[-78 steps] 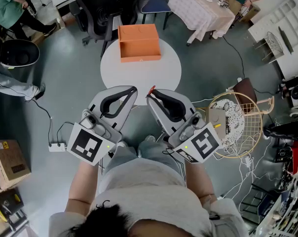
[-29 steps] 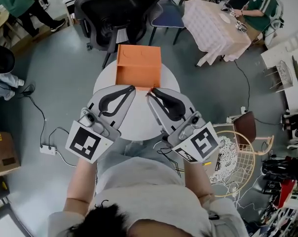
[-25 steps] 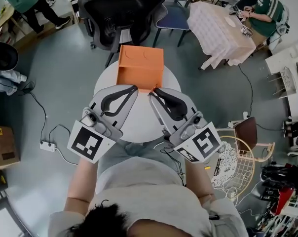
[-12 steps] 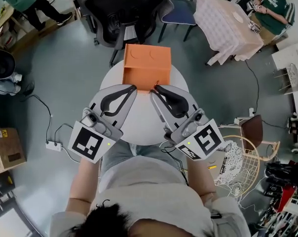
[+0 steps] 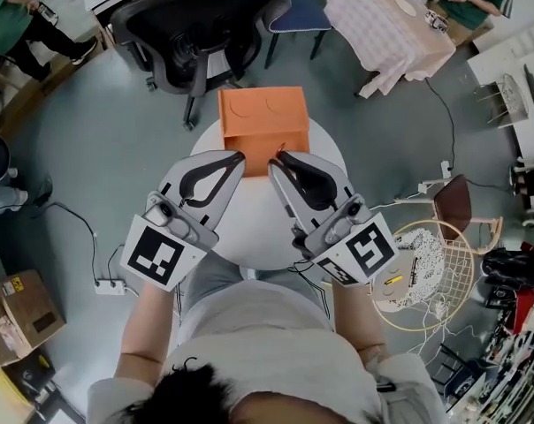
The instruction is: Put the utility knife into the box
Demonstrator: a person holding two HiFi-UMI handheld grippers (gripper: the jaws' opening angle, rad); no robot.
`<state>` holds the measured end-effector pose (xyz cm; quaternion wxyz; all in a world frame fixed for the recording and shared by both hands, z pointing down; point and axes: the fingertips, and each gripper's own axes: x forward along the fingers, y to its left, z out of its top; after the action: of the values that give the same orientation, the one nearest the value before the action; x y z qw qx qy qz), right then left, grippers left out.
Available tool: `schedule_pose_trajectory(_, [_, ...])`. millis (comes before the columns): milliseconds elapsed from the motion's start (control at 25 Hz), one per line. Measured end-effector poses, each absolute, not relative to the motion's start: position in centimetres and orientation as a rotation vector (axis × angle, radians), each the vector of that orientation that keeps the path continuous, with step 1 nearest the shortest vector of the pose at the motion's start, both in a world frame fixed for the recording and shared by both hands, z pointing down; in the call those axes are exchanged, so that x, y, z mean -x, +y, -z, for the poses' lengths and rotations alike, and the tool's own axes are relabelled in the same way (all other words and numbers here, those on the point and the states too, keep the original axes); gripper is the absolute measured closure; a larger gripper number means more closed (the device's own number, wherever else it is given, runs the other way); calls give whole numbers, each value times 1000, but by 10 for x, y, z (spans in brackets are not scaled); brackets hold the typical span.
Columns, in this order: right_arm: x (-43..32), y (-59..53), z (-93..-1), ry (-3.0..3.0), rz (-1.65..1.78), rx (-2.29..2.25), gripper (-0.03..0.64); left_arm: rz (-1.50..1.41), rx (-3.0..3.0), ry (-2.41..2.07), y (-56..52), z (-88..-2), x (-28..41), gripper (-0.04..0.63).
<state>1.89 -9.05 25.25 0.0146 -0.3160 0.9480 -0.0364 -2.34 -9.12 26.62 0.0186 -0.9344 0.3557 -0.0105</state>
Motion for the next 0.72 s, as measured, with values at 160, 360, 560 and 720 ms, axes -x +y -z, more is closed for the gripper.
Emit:
schedule_pose_trajectory(160, [-3,-104,-261,2937,140,1065,561,29,2940,1041,-106,-272,40,586])
schedule_pose_trajectory(360, [12,-127,-281,2928,184,1175,561,34,2985,959,-127,-283,57,586])
schedule_pose_trajectory(560, [18,-149,-311,2938,237,1294,561,56,3026,862,-144,-296,64,586])
schedule_pose_trajectory(720, [17,-165,-340,2963,286,1389,561,60,3059,806,-159,-306,67,586])
